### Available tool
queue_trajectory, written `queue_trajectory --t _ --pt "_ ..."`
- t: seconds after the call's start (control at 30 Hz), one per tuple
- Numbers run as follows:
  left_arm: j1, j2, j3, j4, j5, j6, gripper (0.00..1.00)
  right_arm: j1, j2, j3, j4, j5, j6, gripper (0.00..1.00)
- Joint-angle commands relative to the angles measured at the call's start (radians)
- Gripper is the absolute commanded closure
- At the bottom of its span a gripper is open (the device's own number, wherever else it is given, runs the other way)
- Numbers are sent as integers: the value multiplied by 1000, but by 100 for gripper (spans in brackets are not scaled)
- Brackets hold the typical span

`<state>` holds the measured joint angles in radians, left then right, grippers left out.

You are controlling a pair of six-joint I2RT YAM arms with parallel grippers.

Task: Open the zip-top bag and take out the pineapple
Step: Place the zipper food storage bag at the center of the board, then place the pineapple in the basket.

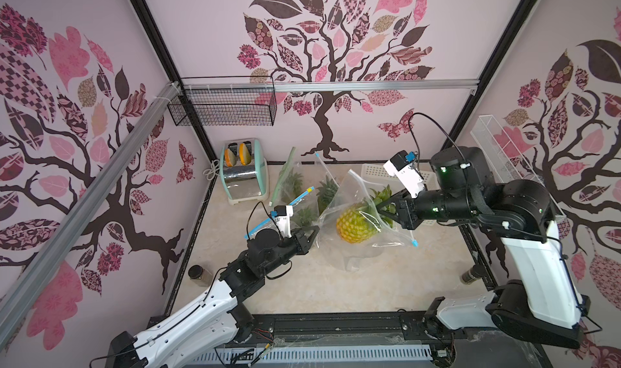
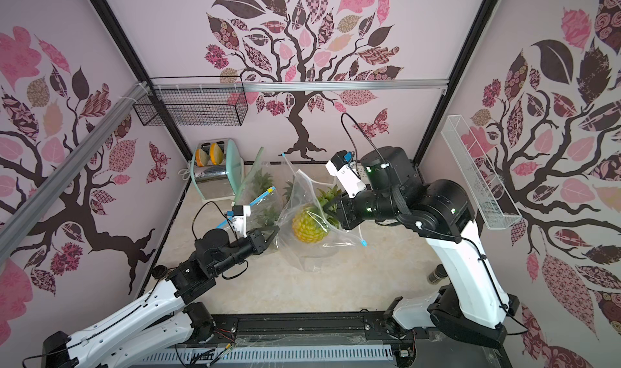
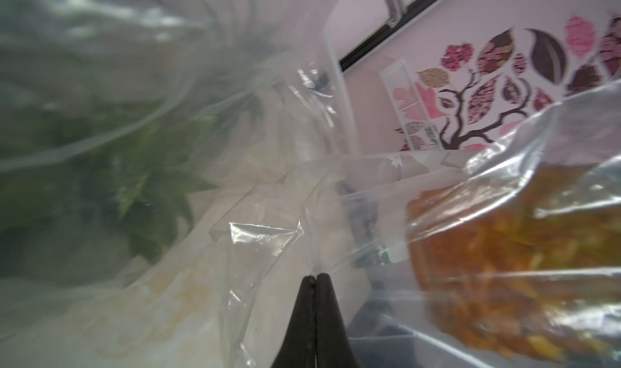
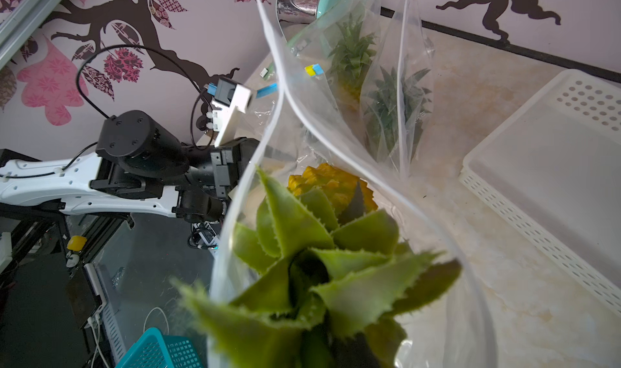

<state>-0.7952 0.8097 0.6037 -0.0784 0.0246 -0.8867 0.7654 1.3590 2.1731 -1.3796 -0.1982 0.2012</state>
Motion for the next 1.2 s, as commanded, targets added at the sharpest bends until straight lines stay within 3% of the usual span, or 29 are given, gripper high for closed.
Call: queue_trajectory --t 0.0,0.17,0.47,0.63,0.77,1.0,1.17 --pt "-14 46 50 -367 -155 106 100 4 -4 83 54 -5 -6 100" --pt "-64 136 121 -519 -291 156 100 4 0 114 41 1 -1 100" --pt "-86 177 126 -547 -364 149 100 3 -11 163 53 40 32 100" --pt "-101 154 130 -515 -343 133 100 4 -64 73 139 156 64 100" --pt "-169 139 128 -463 -315 113 100 4 -122 -9 253 219 108 100" --pt "-317 259 157 -393 -296 77 100 3 -156 -29 382 227 145 100" --pt "-360 293 168 -324 -246 61 100 4 -195 -79 467 309 145 100"
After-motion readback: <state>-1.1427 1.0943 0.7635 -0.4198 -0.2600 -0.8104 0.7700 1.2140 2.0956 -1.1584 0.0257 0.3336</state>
